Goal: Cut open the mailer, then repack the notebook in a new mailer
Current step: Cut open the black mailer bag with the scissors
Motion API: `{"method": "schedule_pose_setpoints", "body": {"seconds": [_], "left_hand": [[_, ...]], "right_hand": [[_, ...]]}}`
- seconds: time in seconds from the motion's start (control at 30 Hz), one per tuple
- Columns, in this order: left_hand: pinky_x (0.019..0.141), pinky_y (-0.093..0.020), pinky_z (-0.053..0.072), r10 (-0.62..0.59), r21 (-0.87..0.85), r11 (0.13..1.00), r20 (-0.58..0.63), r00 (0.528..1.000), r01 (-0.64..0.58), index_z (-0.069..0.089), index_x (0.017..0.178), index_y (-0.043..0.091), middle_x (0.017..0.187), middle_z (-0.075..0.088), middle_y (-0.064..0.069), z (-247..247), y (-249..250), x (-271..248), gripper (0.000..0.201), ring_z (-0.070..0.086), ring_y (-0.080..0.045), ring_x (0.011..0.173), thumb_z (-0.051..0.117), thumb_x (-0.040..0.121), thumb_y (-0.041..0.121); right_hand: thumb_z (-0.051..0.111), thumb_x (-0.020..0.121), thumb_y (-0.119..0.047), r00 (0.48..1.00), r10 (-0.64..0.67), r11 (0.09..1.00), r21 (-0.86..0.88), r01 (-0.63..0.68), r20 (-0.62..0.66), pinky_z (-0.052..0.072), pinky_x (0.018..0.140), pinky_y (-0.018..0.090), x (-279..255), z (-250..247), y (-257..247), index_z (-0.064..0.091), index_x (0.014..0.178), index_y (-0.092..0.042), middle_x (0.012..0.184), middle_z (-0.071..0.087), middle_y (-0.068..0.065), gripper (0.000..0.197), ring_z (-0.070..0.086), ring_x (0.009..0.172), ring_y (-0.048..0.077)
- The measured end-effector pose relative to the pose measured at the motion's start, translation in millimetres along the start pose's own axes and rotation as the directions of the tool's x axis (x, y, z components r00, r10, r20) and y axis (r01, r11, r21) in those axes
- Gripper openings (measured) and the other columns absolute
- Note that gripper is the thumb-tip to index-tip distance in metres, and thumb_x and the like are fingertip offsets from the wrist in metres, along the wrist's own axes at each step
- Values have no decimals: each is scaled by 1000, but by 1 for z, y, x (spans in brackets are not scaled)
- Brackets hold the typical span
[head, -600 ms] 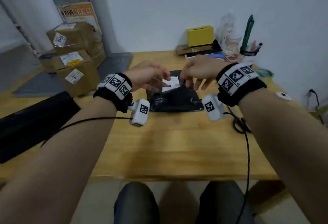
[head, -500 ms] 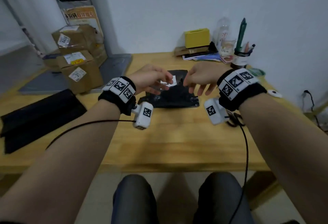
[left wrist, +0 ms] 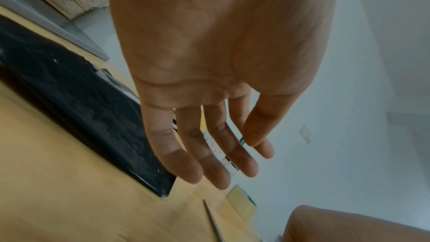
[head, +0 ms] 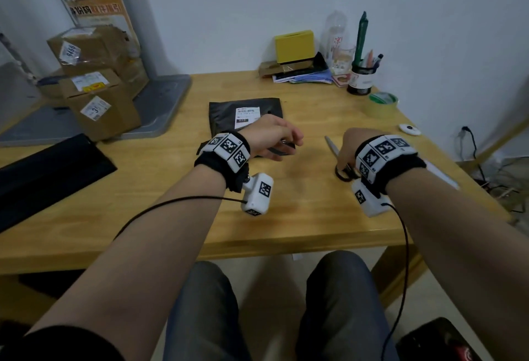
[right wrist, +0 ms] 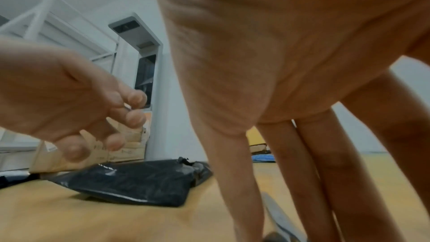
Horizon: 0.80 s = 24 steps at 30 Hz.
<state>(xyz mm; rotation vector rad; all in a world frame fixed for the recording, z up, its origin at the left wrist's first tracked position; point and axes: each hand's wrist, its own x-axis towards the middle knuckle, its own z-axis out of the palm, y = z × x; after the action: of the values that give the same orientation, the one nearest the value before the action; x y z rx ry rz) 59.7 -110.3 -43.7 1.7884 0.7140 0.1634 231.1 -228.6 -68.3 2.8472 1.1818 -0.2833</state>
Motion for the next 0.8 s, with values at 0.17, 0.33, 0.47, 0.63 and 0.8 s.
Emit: {"method": "schedule_pose_setpoints", "body": {"seconds": [0.17, 0.33, 0.47, 0.63, 0.8], "left_hand": [[71, -32, 55, -9, -17, 1000, 33, 999, 9, 69, 99, 13, 98, 75, -3, 8, -1, 16, 23, 71, -20, 88, 48, 96, 6], [66, -30, 55, -22, -34, 999, 21, 1000, 23, 70, 98, 13, 95, 75, -2, 7, -9, 26, 23, 71, -19, 87, 48, 96, 5], [73, -34, 55, -36, -61, 998, -52, 998, 33, 71, 101, 13, 100, 75, -3, 0, -15, 32, 26, 71, -18, 89, 47, 95, 4], [78, -36, 58, -72, -185, 982, -193, 978, 36, 72, 106, 14, 114, 69, -6, -22, -18, 36, 29, 73, -24, 97, 47, 95, 2], [58, -29, 52, -234, -434, 896, -286, 929, 92, 61, 121, 10, 123, 64, -7, -46, -29, 42, 24, 75, -30, 85, 56, 97, 13]], "right_hand": [[76, 83, -32, 999, 46, 999, -15, -46, -9, 46, 57, 31, 0, 7, 2, 62, 69, -10, 59, 60, 5, 29, 62, 58, 25], [83, 71, -31, 998, 63, 998, -15, -63, 31, 49, 53, 27, 6, 12, 7, 63, 66, -9, 55, 61, 4, 30, 62, 51, 24], [77, 67, -27, 995, 49, 996, 74, -56, 86, 42, 50, 26, 13, 7, 3, 54, 62, -11, 53, 49, 3, 28, 50, 47, 23], [73, 86, -28, 997, -25, 935, 354, -5, 80, 41, 48, 23, 35, -10, -6, 64, 69, -3, 51, 63, 4, 31, 50, 41, 20], [71, 91, -27, 992, -121, 833, 547, 87, 26, 37, 45, 24, 64, -34, -29, 78, 95, 0, 64, 59, 9, 28, 43, 47, 18]]}}
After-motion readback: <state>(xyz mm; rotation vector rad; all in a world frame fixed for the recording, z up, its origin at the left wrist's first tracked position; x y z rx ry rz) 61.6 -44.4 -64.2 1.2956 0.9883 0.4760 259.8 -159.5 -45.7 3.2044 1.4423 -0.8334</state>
